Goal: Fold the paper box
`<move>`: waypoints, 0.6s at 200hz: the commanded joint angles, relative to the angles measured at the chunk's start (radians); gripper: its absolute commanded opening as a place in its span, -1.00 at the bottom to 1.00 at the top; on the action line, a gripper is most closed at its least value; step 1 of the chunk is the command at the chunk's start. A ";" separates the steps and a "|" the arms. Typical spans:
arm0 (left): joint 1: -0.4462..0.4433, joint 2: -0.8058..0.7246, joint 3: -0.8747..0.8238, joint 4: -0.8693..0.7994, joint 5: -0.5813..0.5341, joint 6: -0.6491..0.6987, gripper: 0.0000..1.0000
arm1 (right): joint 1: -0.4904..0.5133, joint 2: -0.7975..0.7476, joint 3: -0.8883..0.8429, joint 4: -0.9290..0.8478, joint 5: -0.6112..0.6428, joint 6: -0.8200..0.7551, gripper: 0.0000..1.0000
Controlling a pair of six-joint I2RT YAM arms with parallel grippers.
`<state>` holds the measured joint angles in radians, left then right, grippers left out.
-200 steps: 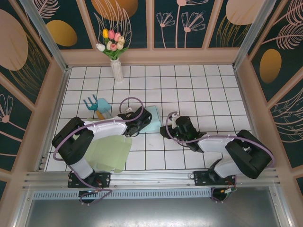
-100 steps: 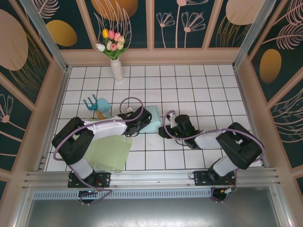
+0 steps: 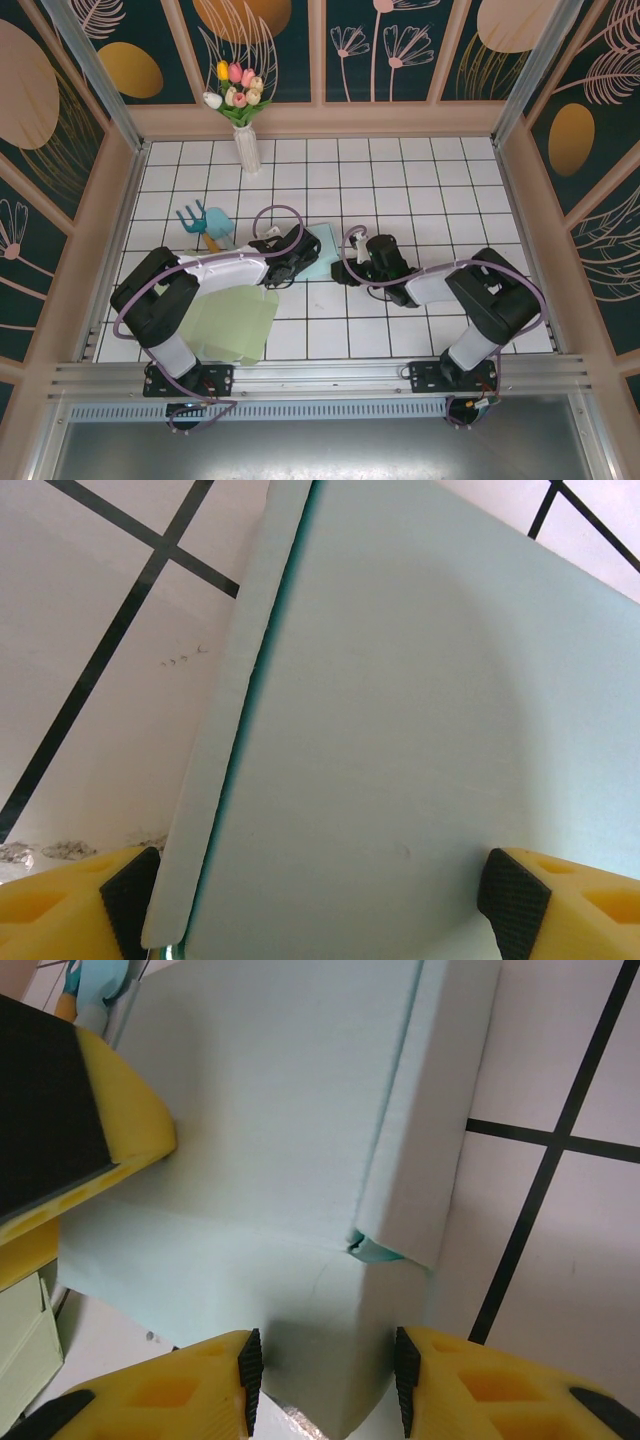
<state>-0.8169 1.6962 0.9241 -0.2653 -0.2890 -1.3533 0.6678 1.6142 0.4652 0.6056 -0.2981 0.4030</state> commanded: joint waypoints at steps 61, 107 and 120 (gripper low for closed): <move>0.009 0.111 -0.033 -0.143 0.060 0.050 0.68 | -0.004 -0.015 0.022 0.038 -0.087 0.019 -0.20; 0.010 0.115 -0.030 -0.147 0.058 0.051 0.68 | 0.003 -0.022 0.010 0.075 -0.137 0.030 -0.24; 0.009 0.115 -0.030 -0.146 0.059 0.049 0.68 | 0.007 -0.032 0.011 0.068 -0.138 0.027 -0.24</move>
<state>-0.8135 1.7149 0.9428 -0.2665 -0.2970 -1.3312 0.6559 1.6192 0.4656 0.6174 -0.3397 0.4194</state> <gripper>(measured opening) 0.843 0.385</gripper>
